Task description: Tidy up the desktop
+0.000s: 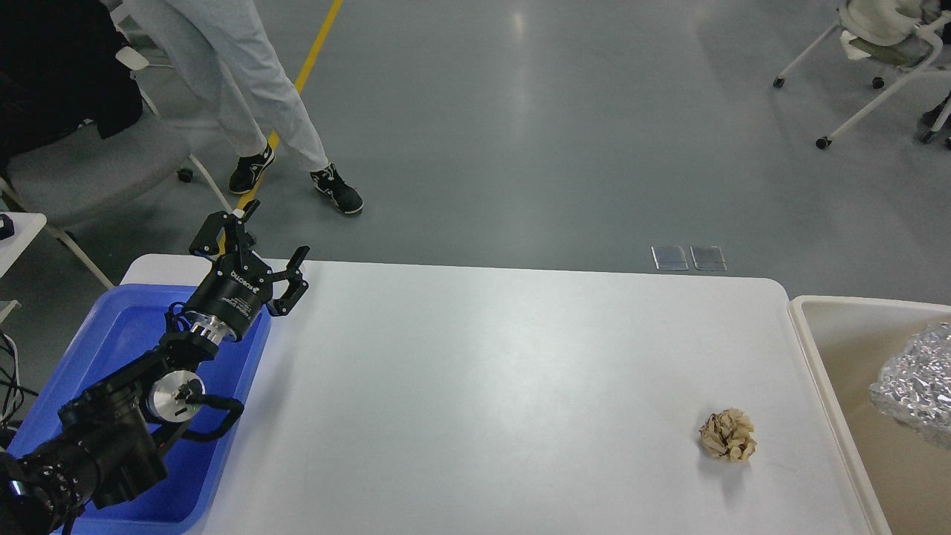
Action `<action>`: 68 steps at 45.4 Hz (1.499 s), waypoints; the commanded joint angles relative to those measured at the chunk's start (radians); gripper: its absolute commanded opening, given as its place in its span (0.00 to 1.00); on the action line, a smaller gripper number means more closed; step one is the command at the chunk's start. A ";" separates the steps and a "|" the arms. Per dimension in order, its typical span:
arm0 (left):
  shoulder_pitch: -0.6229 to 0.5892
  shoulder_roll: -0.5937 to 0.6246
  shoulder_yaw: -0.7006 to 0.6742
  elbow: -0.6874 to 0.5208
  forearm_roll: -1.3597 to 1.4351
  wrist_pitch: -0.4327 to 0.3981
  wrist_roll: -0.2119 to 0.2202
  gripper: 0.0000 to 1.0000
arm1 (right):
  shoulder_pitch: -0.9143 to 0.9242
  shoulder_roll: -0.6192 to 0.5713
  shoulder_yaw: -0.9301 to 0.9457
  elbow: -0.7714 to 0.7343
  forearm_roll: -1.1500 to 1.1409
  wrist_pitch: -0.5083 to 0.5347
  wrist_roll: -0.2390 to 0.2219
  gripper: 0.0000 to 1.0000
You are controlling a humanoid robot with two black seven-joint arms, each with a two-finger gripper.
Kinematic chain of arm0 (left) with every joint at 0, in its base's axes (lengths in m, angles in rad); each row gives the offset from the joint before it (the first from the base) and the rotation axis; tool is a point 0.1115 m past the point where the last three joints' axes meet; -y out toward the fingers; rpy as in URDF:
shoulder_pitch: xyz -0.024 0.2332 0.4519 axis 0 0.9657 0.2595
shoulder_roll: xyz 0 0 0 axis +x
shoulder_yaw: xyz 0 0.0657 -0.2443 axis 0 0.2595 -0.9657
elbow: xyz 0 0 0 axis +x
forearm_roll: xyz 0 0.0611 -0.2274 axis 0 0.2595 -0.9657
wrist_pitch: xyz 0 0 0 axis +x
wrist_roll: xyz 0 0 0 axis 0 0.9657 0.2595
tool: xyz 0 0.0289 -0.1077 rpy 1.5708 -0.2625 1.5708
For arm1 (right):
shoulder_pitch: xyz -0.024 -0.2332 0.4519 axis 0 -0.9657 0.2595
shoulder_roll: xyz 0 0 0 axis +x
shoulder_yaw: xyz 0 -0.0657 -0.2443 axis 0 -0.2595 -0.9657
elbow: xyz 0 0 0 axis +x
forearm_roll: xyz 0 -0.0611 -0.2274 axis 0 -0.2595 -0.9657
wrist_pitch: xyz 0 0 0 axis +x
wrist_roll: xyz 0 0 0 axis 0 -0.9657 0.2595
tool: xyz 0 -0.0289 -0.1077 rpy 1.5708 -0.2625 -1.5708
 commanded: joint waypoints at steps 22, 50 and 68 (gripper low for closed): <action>0.000 0.000 0.000 0.000 0.000 0.000 0.000 1.00 | -0.112 0.099 -0.311 -0.032 -0.010 -0.349 0.029 0.00; 0.000 0.000 0.000 0.000 0.000 0.000 0.000 1.00 | -0.065 0.092 -0.271 -0.032 0.017 -0.336 0.029 0.97; 0.000 0.000 0.000 0.001 0.000 0.000 0.000 1.00 | 0.127 0.184 0.224 -0.029 0.324 -0.191 0.024 0.97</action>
